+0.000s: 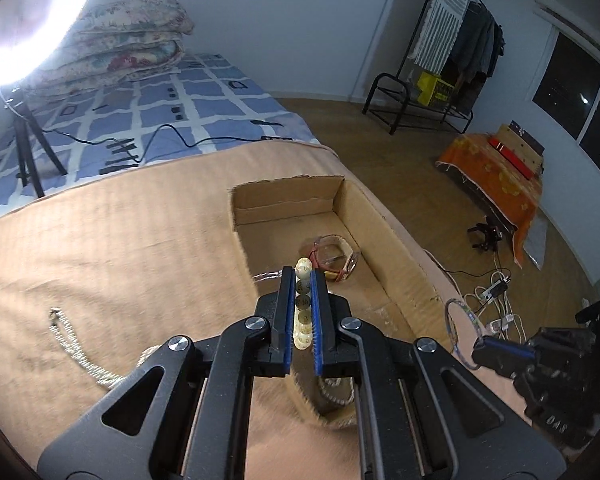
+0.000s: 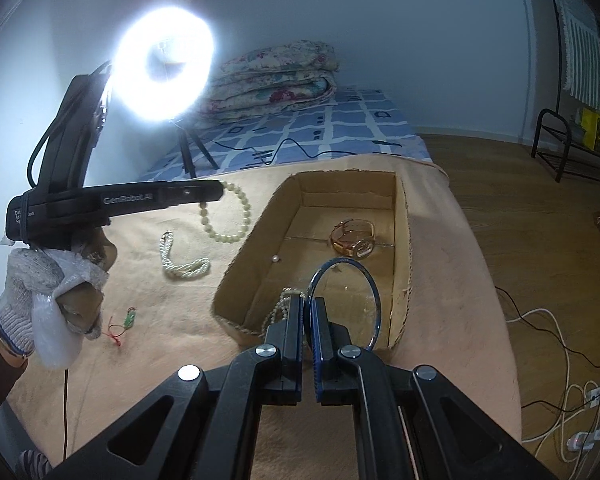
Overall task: Organize jewelry
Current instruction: 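Lift the bracelet and blue ring in both tools and carry them over the box, then open both tools to drop the bracelet and blue ring into the box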
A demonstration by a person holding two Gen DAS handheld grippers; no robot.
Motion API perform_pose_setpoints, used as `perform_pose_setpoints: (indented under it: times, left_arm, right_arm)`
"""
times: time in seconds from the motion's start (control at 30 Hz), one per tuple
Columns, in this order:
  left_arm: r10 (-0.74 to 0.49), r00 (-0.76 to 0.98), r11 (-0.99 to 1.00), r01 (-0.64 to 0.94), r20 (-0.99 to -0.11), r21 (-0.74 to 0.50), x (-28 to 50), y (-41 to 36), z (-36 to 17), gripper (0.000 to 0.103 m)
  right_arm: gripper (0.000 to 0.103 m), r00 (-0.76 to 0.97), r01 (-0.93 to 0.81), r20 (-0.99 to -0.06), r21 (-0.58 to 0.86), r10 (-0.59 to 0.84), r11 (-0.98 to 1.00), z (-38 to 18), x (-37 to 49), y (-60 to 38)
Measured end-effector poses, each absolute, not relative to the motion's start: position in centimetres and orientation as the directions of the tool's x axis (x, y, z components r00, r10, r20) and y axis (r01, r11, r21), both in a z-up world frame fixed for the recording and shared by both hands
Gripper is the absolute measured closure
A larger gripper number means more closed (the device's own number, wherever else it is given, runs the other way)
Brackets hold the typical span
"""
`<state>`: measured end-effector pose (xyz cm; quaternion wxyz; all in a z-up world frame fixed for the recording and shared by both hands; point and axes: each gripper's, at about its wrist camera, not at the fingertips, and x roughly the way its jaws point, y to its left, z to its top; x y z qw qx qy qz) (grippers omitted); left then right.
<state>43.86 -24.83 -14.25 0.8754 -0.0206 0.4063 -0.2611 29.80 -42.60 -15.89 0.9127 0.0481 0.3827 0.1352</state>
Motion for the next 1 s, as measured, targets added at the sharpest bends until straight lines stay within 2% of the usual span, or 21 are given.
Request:
perform_pose_setpoints:
  times: [0.57, 1.0]
  left_arm:
    - [-0.413, 0.504, 0.881, 0.431, -0.759, -0.194, 46.5, -29.5, -18.4, 0.098]
    - [-0.404, 0.495, 0.883, 0.430, -0.769, -0.186, 46.6, -30.0, -19.0, 0.098]
  right_arm:
    - [0.102, 0.636, -0.202, -0.731, 0.152, 0.247, 0.968, -18.9, 33.3, -41.9]
    - [0.102, 0.631, -0.195, -0.739, 0.142, 0.235, 0.971, -19.1, 33.6, -41.9]
